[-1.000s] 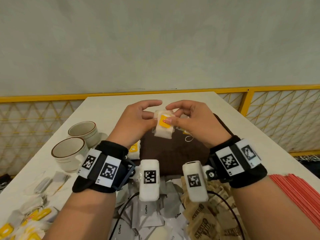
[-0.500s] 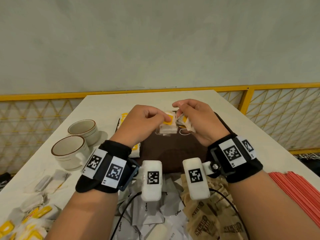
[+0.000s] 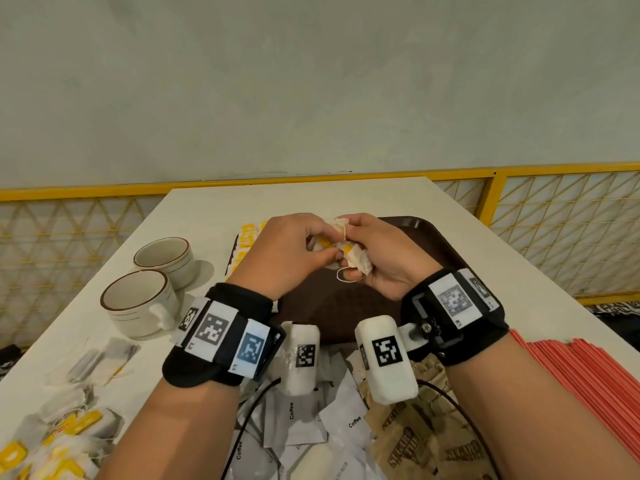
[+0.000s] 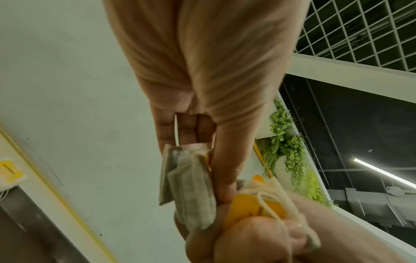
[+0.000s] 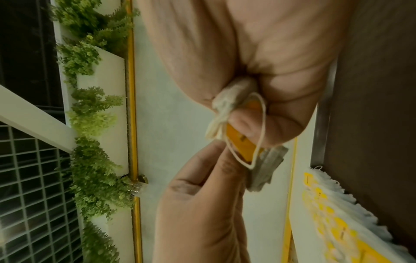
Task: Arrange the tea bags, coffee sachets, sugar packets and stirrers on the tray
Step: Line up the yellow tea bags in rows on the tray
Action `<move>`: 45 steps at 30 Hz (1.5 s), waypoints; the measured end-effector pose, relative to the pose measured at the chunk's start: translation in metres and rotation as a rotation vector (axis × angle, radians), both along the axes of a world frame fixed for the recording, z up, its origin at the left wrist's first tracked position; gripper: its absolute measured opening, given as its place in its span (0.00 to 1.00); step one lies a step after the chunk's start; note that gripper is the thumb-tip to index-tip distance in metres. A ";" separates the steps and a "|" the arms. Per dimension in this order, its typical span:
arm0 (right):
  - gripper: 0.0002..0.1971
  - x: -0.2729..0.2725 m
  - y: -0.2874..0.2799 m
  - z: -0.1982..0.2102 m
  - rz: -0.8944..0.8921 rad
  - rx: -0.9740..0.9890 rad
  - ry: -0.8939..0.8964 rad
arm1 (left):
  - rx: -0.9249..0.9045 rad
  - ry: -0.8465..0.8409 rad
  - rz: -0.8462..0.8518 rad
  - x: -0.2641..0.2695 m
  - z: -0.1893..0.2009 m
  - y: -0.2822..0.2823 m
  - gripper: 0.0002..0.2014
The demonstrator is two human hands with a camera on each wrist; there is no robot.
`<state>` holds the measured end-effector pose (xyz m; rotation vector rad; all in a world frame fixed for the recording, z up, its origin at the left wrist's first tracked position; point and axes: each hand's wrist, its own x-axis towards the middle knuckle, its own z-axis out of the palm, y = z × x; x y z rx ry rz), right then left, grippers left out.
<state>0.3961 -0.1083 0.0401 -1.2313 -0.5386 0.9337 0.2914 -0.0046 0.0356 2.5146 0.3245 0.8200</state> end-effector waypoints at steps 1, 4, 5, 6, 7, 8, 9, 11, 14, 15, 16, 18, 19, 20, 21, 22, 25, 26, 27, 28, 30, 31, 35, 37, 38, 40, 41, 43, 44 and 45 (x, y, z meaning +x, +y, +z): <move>0.11 -0.001 0.000 0.000 0.003 0.009 0.007 | 0.004 -0.006 0.002 0.000 0.000 0.000 0.07; 0.12 -0.001 -0.002 0.001 0.008 0.009 -0.003 | -0.031 -0.021 0.024 -0.002 0.001 0.002 0.05; 0.12 0.000 -0.002 0.001 0.002 -0.005 -0.022 | -0.053 -0.033 0.034 -0.003 0.001 0.003 0.05; 0.12 0.001 -0.002 0.001 -0.007 -0.021 -0.044 | -0.073 -0.047 0.046 -0.004 0.002 0.004 0.04; 0.13 0.002 -0.003 0.002 -0.011 -0.036 -0.063 | -0.089 -0.061 0.058 -0.005 0.003 0.006 0.04; 0.14 0.002 -0.003 0.002 -0.005 -0.048 -0.071 | -0.100 -0.072 0.068 -0.006 0.003 0.008 0.03; 0.15 0.003 -0.004 0.003 0.011 -0.051 -0.065 | -0.105 -0.082 0.077 -0.006 0.003 0.010 0.03; 0.15 0.004 -0.005 0.003 0.055 -0.026 -0.020 | -0.110 -0.092 0.094 -0.007 0.003 0.011 0.02; 0.12 0.003 -0.005 0.001 0.118 0.042 0.083 | -0.137 -0.111 0.104 -0.007 0.003 0.013 0.02; 0.11 0.003 -0.004 0.001 0.131 0.068 0.123 | -0.152 -0.122 0.110 -0.007 0.003 0.013 0.02; 0.10 0.004 -0.004 0.000 0.134 0.094 0.165 | -0.169 -0.135 0.119 -0.008 0.003 0.015 0.02; 0.09 0.006 -0.003 0.000 0.120 0.137 0.238 | -0.210 -0.161 0.137 -0.009 0.003 0.018 0.02; 0.08 0.007 -0.003 0.000 0.111 0.153 0.267 | -0.238 -0.176 0.137 -0.010 0.004 0.019 0.03; 0.09 0.008 -0.003 -0.001 0.104 0.167 0.296 | -0.270 -0.191 0.134 -0.012 0.005 0.019 0.04; 0.10 0.010 -0.003 -0.001 0.098 0.178 0.324 | -0.304 -0.209 0.130 -0.013 0.006 0.019 0.05; 0.11 0.012 -0.002 -0.002 0.085 0.186 0.350 | -0.338 -0.226 0.126 -0.015 0.008 0.019 0.05; 0.08 0.017 -0.004 -0.003 0.018 0.189 0.382 | -0.407 -0.253 0.120 -0.017 0.012 0.016 0.06; 0.07 0.018 -0.005 -0.002 -0.003 0.175 0.349 | -0.422 -0.248 0.121 -0.017 0.013 0.016 0.06; 0.06 0.018 -0.007 -0.002 -0.016 0.164 0.271 | -0.434 -0.243 0.122 -0.017 0.013 0.016 0.07; 0.07 0.019 -0.008 -0.002 -0.019 0.164 0.145 | -0.449 -0.238 0.123 -0.017 0.012 0.015 0.07; 0.10 0.017 -0.011 -0.001 0.008 0.196 -0.195 | -0.486 -0.237 0.125 -0.015 0.012 0.015 0.07; 0.12 0.015 -0.012 -0.001 0.032 0.211 -0.372 | -0.504 -0.239 0.120 -0.015 0.012 0.015 0.06; 0.07 0.009 -0.012 0.004 -0.070 0.174 -0.900 | -0.520 -0.243 0.100 -0.012 0.011 0.012 0.04; 0.04 0.013 -0.011 0.004 -0.158 0.178 -0.888 | -0.519 -0.243 0.089 -0.011 0.009 0.013 0.06; 0.05 0.015 -0.010 0.004 -0.209 0.194 -0.863 | -0.516 -0.240 0.078 -0.011 0.008 0.013 0.08; 0.05 0.018 -0.013 0.009 -0.253 0.229 -0.786 | -0.503 -0.234 0.051 -0.011 0.006 0.015 0.12; 0.03 0.018 -0.017 0.012 -0.213 0.245 -0.724 | -0.496 -0.235 0.038 -0.011 0.006 0.016 0.12; 0.05 0.016 -0.024 0.019 -0.041 0.270 -0.568 | -0.495 -0.240 0.024 -0.011 0.006 0.016 0.10; 0.07 0.014 -0.026 0.021 0.052 0.271 -0.499 | -0.514 -0.242 0.020 -0.010 0.006 0.015 0.10; 0.08 0.011 -0.026 0.021 0.111 0.261 -0.459 | -0.543 -0.243 0.016 -0.009 0.006 0.014 0.11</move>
